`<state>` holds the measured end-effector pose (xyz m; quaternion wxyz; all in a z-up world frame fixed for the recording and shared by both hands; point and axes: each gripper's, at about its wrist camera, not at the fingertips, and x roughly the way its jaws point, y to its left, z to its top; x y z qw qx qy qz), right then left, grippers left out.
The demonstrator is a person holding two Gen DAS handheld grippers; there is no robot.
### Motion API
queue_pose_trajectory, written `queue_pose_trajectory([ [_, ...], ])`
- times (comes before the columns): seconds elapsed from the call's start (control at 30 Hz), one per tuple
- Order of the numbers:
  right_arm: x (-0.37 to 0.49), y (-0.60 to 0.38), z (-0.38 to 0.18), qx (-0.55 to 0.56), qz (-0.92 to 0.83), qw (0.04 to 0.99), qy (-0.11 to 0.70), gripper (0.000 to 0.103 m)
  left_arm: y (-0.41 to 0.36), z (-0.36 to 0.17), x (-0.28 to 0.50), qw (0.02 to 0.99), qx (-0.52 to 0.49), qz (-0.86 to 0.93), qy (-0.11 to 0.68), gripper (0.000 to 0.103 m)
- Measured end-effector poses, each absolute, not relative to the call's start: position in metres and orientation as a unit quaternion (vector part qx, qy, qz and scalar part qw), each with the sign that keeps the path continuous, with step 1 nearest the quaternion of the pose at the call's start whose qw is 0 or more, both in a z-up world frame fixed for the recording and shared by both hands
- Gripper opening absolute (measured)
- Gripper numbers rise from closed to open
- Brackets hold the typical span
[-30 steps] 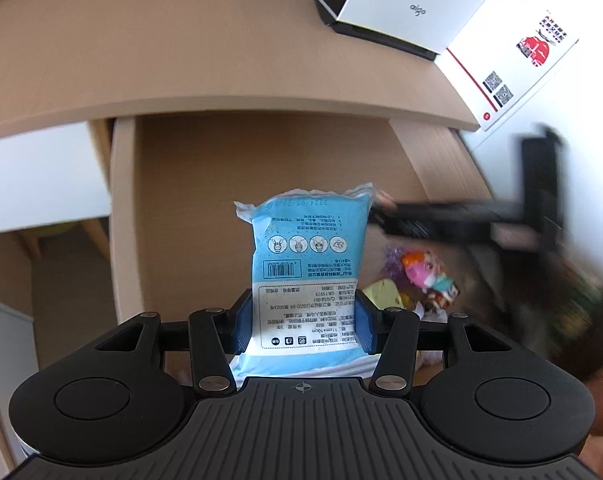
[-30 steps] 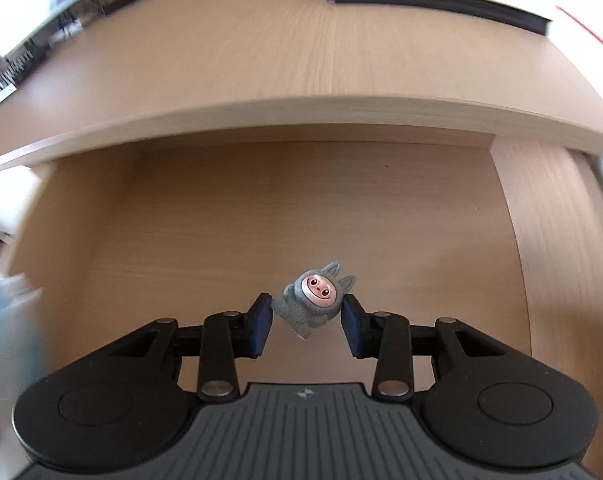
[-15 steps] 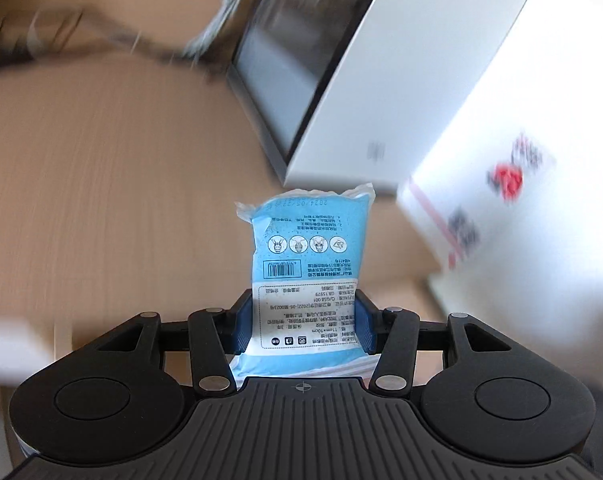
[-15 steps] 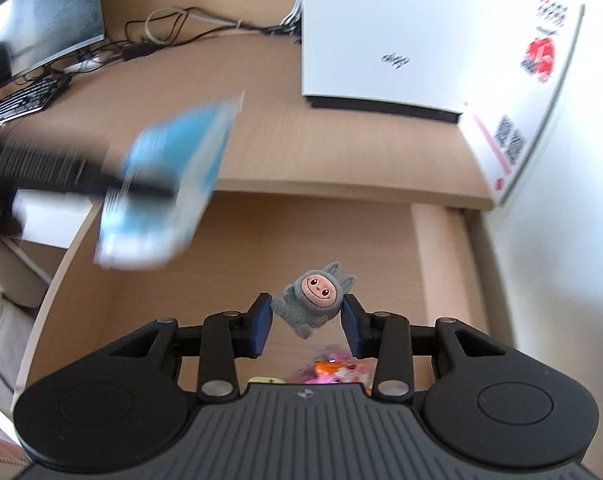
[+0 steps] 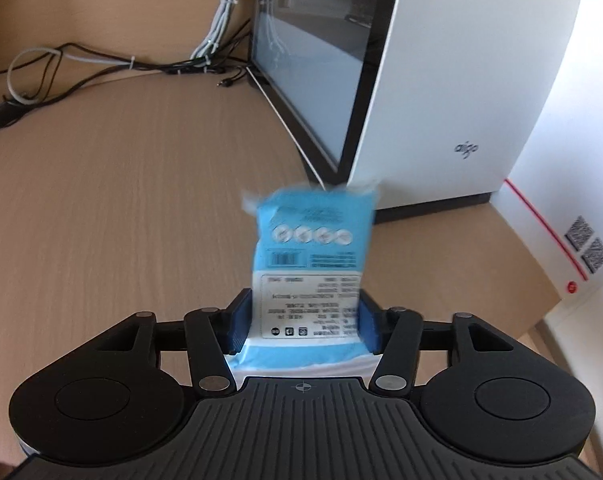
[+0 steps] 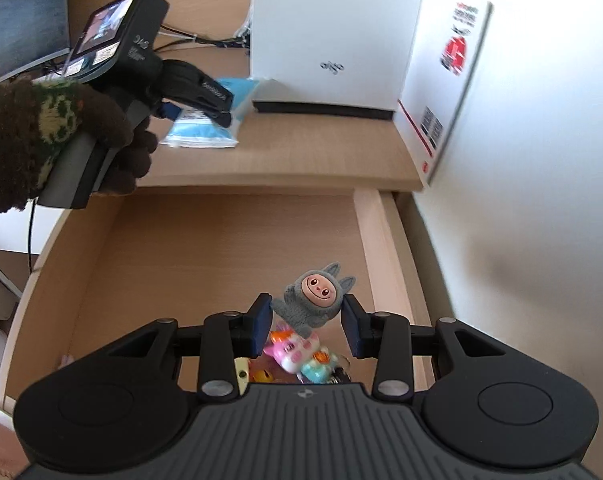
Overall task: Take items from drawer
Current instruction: 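Place the packet on the desktop with the left tool while the right tool sets the grey toy beside it, then reach the open left tool into the drawer toward the green bunny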
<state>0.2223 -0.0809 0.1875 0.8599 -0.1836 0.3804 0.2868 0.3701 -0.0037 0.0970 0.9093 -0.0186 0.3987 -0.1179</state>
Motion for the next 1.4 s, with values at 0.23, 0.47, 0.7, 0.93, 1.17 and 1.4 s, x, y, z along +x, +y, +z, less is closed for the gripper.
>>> queue_pose_trajectory([
  [0.23,0.232,-0.088,0.189,-0.170,0.286,0.864,0.379,0.037,-0.001,0.127,0.334,0.914,-0.016,-0.133,0.382,0.056],
  [0.47,0.253,-0.082,0.193,-0.151,0.303,0.861,0.379,0.037,0.021,0.142,0.289,0.917,-0.030,-0.142,0.372,0.056],
  [0.7,0.302,-0.042,0.201,-0.156,0.347,0.860,0.340,0.037,0.056,0.117,0.215,0.886,-0.066,-0.149,0.435,0.056],
  [0.93,0.365,0.030,0.187,-0.142,0.373,0.857,0.326,0.037,0.071,0.090,0.163,0.857,-0.067,-0.139,0.491,0.055],
  [1.17,0.383,0.076,0.156,-0.149,0.386,0.845,0.337,0.037,0.079,0.095,0.137,0.864,-0.070,-0.123,0.483,0.055],
  [1.4,0.378,0.071,0.155,-0.141,0.378,0.846,0.347,0.053,0.074,0.094,0.140,0.859,-0.063,-0.143,0.487,0.055],
])
